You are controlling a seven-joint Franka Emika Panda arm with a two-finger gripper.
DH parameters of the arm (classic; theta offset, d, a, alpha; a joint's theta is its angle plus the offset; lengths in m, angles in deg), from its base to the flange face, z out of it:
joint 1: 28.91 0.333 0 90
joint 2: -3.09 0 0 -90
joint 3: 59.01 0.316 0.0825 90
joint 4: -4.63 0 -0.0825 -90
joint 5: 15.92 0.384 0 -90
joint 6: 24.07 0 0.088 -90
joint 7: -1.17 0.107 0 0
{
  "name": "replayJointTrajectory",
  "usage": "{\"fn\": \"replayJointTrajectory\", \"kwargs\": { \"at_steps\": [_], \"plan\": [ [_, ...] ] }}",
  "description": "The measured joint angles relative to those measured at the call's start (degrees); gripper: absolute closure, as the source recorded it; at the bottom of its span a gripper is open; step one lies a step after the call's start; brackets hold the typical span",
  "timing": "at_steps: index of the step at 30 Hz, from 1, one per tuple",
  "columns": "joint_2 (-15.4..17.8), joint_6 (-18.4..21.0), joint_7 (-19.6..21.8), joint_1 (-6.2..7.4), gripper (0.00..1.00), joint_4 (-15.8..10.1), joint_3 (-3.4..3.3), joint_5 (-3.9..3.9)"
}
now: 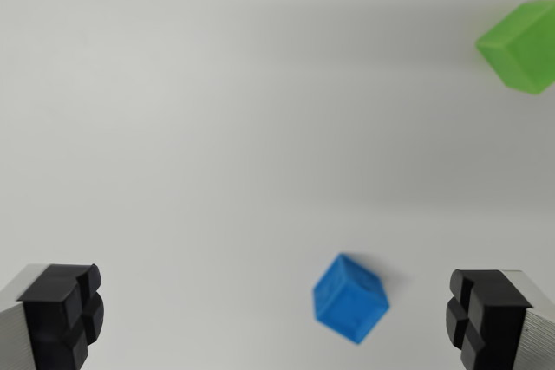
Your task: Stack cube
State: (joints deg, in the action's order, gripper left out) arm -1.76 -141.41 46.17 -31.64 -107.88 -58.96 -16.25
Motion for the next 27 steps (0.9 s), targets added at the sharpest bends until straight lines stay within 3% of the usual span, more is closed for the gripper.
{"fn": "replayJointTrajectory", "kwargs": {
  "at_steps": [27],
  "plan": [
    [-0.68, -0.62, -2.11, -0.41, 0.0, -0.1, -0.27, 0.0]
  ]
}}
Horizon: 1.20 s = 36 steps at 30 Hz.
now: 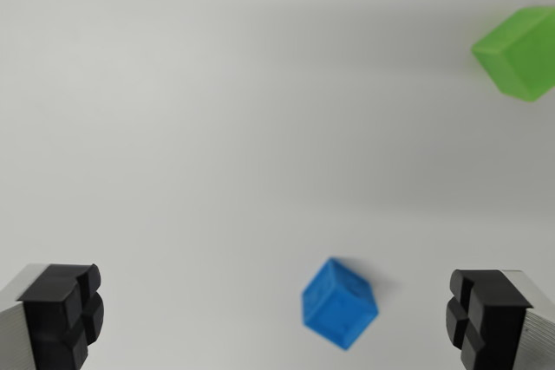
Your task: Stack cube
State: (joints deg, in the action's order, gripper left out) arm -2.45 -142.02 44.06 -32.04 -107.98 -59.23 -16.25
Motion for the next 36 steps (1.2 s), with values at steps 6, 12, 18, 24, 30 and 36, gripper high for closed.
{"fn": "replayJointTrajectory", "kwargs": {
  "at_steps": [6, 12, 18, 24, 30, 36],
  "plan": [
    [-0.59, -0.66, -1.89, -0.34, 0.0, -0.08, -0.27, 0.0],
    [-1.46, -1.68, -4.46, -0.95, 0.0, -0.16, -0.54, 0.0],
    [-2.45, -2.69, -7.33, -1.64, 0.0, -0.21, -0.78, 0.01],
    [-3.75, -4.0, -10.85, -2.56, 0.0, -0.23, -1.03, 0.02],
    [-5.13, -5.3, -14.6, -3.63, 0.0, -0.2, -1.18, 0.08],
    [-6.9, -6.8, -18.97, -4.9, 0.0, 0.03, -1.31, 0.19]
  ]
}}
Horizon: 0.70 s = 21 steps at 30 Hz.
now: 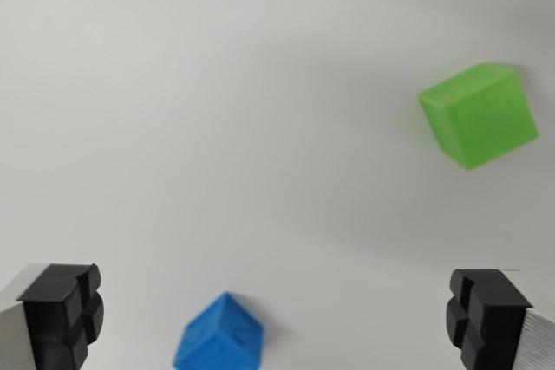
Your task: Stack cube
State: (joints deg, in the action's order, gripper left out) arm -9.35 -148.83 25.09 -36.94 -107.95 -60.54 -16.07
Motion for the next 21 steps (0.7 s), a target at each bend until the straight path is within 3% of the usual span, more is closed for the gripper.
{"fn": "replayJointTrajectory", "kwargs": {
  "at_steps": [21],
  "plan": [
    [-7.81, -4.77, -16.67, -5.1, 0.0, 2.98, -0.06, 0.36]
  ]
}}
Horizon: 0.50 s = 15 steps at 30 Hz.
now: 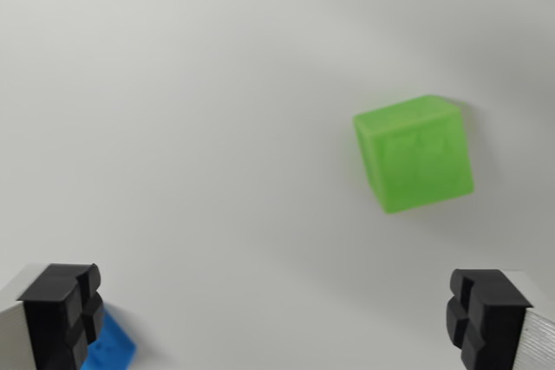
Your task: Stack cube
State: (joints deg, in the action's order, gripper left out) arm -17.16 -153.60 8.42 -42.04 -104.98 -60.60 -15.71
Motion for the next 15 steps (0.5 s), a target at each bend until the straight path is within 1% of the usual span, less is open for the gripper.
{"fn": "replayJointTrajectory", "kwargs": {
  "at_steps": [11, 15],
  "plan": [
    [-4.94, -2.09, -9.08, -2.79, 0.0, 2.85, 0.08, 0.15],
    [-7.1, -2.79, -12.81, -3.95, 0.0, 4.31, 0.18, 0.18]
  ]
}}
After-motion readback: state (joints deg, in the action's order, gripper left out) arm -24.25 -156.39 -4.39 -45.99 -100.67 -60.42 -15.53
